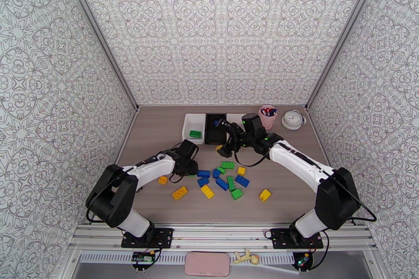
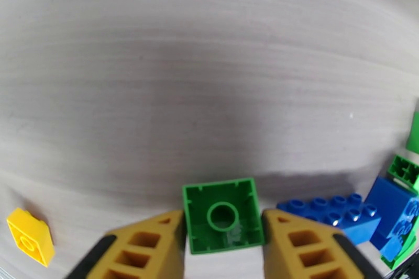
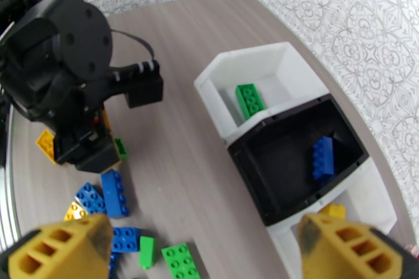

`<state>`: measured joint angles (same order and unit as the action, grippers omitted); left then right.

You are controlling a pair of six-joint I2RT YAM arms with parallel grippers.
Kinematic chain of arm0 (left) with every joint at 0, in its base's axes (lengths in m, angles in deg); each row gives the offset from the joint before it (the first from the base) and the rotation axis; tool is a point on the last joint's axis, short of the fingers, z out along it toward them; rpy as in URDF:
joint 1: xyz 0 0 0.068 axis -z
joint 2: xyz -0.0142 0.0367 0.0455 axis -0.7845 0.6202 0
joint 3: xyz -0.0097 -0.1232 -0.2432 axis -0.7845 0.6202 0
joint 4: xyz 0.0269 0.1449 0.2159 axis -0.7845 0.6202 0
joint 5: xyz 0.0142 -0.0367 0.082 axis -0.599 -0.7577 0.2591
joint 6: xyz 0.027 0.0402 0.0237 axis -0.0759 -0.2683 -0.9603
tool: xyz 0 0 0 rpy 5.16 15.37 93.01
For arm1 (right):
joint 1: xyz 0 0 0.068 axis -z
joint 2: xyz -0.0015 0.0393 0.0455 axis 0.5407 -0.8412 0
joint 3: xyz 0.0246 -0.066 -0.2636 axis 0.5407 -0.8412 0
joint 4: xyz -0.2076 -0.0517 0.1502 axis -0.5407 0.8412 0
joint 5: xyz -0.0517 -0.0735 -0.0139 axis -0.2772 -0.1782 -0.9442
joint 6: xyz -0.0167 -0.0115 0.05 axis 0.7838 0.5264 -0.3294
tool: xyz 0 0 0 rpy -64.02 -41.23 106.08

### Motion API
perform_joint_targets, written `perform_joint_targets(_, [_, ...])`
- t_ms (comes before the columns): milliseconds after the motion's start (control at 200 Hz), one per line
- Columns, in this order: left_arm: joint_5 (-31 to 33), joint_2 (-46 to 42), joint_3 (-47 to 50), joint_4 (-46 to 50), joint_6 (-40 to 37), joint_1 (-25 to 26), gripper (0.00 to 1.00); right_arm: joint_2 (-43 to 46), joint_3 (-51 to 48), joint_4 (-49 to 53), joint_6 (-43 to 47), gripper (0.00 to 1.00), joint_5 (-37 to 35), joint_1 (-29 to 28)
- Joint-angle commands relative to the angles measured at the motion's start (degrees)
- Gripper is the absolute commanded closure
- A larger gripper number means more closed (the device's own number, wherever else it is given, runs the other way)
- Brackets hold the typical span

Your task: Sort the legos into containers by color

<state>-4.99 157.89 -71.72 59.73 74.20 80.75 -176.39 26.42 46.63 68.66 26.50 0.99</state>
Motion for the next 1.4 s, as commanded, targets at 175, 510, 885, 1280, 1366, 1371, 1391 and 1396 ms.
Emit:
perform_joint_targets(175, [0.73,-0.37,-1.0,1.0,0.02,-0.25,0.67,1.65,-0.08,0.89,0.67,0.03,0.58,0.28])
perform_joint_targets(510, [4.89,-8.75,-2.42,-4.22,-2.64,-0.42,0.67,3.32,-1.16,0.47,0.74,0.03,0.96,0.2])
perform_joint_targets(885, [7.52,-0.1,-13.98,-20.69,-5.12,-3.78,0.67,4.25,-2.45,-3.56,-1.35,0.03,2.67,0.26])
perform_joint_targets(1280, [5.97,16.5,-28.77,-21.19,-8.24,-9.38,0.66,4.14,-3.0,-4.58,-1.81,0.03,1.44,0.23])
perform_joint_targets(1366, [5.72,19.53,-30.89,-20.86,-8.93,-9.7,0.66,3.87,-2.42,-4.27,-1.54,0.03,1.29,0.25])
perform_joint_targets(1371, [5.71,19.7,-31.01,-20.88,-8.99,-9.68,0.65,3.87,-2.36,-4.24,-1.54,0.03,1.3,0.27])
perform_joint_targets(1391, [5.72,20.36,-31.47,-20.96,-9.1,-9.66,0.65,3.8,-2.22,-4.15,-1.53,0.03,1.25,0.21])
perform_joint_targets(1396, [5.71,20.51,-31.56,-20.97,-9.12,-9.75,0.65,3.79,-2.22,-4.09,-1.49,0.03,1.28,0.2])
